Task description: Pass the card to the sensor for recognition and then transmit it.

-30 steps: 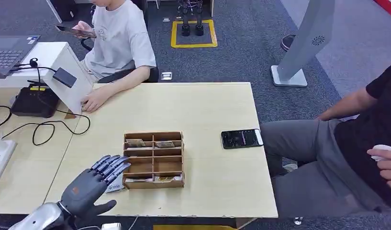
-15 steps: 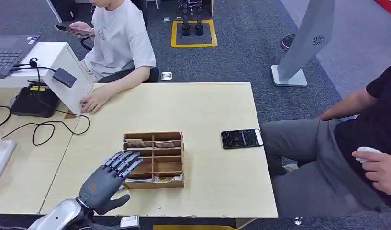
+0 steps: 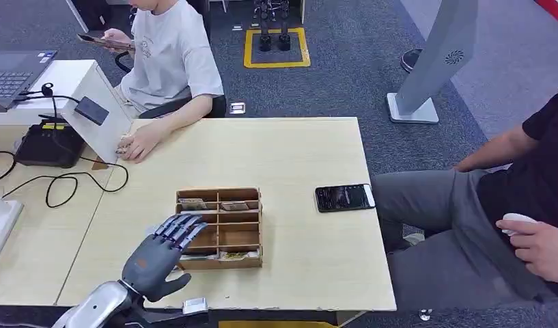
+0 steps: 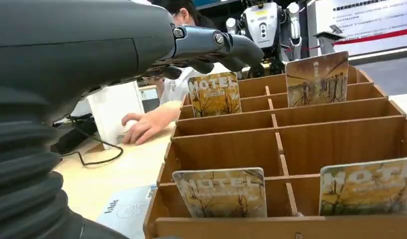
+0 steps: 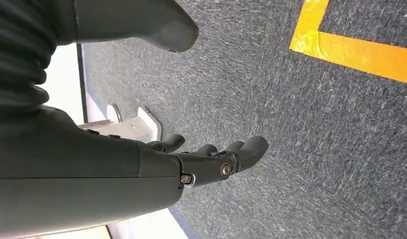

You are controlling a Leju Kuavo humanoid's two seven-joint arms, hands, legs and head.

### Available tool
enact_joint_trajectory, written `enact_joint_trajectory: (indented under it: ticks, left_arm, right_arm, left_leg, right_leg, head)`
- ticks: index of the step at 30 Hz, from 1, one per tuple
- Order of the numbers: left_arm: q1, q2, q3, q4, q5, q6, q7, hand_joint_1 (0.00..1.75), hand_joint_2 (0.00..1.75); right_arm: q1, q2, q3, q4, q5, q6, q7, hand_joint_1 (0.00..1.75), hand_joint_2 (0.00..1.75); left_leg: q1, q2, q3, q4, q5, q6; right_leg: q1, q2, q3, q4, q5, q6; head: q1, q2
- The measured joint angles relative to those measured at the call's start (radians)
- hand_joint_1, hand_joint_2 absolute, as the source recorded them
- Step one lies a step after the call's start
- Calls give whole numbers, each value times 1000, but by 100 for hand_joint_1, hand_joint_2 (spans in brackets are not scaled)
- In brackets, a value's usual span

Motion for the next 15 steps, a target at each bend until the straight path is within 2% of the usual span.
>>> enact_joint_trajectory:
  ticks: [15]
  left_arm:
    - [5, -18, 0, 30, -1, 0, 6, 0, 175]
  right_arm:
    - [0, 0, 0, 0, 0, -1, -1, 0, 175]
  left_leg:
    - [0, 0, 0, 0, 0, 0]
  right_leg:
    - [0, 0, 0, 0, 0, 0]
  head:
    - [0, 0]
